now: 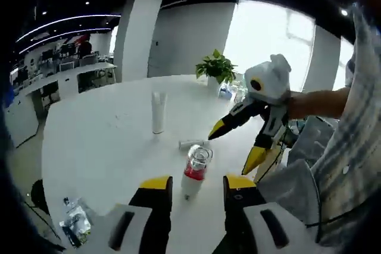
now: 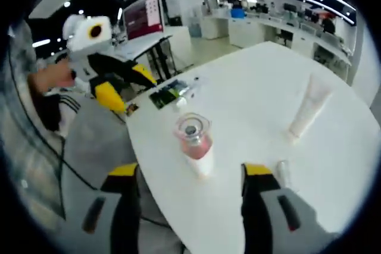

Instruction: Arrange the skincare products in the storage area until every visible bottle or jar stands upright without overlapping.

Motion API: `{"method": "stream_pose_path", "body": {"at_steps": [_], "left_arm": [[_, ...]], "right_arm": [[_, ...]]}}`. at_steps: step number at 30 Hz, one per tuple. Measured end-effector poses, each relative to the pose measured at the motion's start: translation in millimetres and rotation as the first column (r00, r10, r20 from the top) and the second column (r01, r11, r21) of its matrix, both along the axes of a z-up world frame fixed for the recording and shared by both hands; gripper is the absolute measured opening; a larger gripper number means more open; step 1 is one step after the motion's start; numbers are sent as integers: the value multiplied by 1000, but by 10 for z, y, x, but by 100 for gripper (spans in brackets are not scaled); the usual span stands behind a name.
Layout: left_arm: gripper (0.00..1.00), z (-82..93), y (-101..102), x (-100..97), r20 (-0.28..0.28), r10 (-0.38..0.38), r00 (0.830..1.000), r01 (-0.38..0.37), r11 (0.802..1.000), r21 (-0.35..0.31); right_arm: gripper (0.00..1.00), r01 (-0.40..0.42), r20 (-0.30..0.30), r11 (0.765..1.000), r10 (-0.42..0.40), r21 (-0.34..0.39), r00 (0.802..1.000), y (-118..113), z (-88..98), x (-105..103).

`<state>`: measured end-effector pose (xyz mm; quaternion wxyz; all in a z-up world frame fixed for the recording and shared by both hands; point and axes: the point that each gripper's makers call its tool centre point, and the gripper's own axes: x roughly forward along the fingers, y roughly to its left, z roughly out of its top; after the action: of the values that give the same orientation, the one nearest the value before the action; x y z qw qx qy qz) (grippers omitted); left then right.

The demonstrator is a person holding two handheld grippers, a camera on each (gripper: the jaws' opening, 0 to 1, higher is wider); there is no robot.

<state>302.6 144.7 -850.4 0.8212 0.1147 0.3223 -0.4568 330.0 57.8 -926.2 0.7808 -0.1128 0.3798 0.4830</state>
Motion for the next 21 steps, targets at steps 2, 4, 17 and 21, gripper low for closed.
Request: {"method": "stream_pose_path", "body": {"at_steps": [2, 4, 17, 21], "left_arm": [[30, 295, -192, -149, -12, -131, 991, 131, 991, 35], [29, 619, -356, -165, 31, -172, 985, 170, 985, 34], [22, 2110, -988, -469, 248, -409, 878, 394, 913, 109], [22, 2071, -988, -419, 236, -410, 881, 385, 911, 145]], "right_arm": [[67, 6, -6, 1000, -6, -4, 1000, 2, -22, -1], [67, 9, -8, 1000, -9, -1, 1000, 7, -22, 2], [67, 29, -19, 999, -29, -13, 999, -81, -77, 31], [67, 26, -38, 999, -27, -25, 999, -87, -158, -9]]}}
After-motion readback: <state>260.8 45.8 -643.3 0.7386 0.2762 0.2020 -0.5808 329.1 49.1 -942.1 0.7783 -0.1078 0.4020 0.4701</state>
